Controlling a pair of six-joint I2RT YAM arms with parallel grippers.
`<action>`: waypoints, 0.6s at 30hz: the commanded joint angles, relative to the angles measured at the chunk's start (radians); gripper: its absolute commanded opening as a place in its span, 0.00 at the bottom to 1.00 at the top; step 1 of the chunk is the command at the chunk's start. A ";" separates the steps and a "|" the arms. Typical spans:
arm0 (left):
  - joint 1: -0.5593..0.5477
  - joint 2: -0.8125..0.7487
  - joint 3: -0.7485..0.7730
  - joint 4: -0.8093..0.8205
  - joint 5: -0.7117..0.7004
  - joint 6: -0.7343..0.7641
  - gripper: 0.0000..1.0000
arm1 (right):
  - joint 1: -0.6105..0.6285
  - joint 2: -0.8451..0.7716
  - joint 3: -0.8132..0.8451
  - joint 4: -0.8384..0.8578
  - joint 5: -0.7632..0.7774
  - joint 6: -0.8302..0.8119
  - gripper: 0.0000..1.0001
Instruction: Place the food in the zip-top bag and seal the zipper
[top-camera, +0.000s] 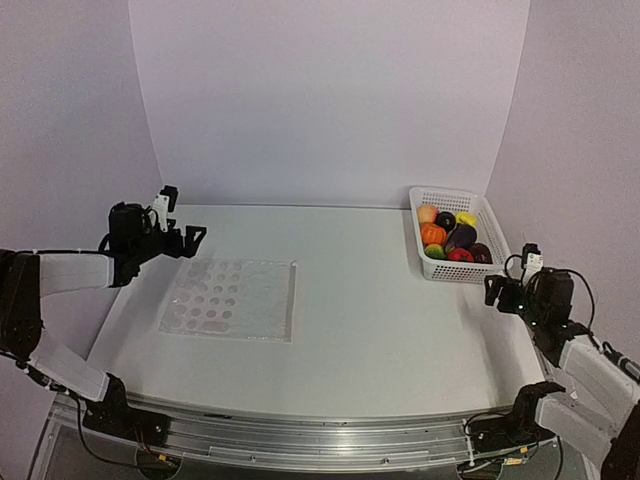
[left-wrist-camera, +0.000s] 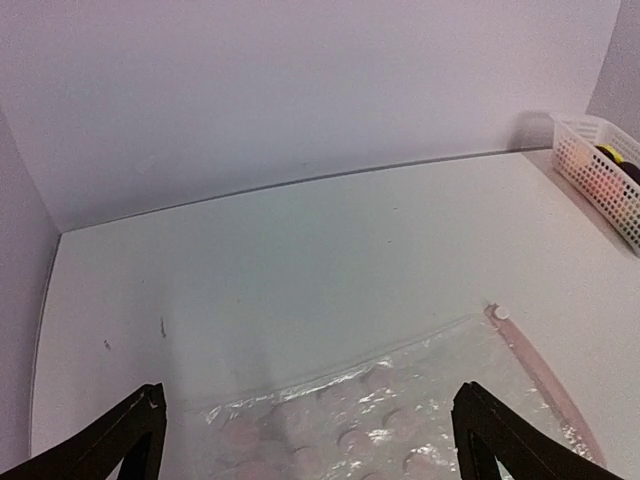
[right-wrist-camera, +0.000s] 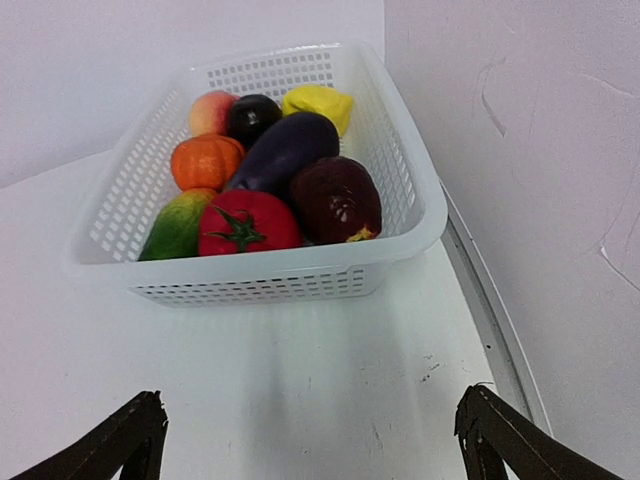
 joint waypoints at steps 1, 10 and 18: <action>-0.138 0.032 0.262 -0.594 -0.005 0.065 1.00 | 0.004 -0.159 0.066 -0.289 -0.110 0.042 0.99; -0.527 0.450 0.844 -1.288 -0.105 -0.021 0.98 | 0.004 0.046 0.412 -0.419 -0.369 0.325 0.88; -0.632 0.702 1.054 -1.286 -0.336 -0.135 0.98 | 0.233 0.408 0.781 -0.725 -0.162 0.493 0.70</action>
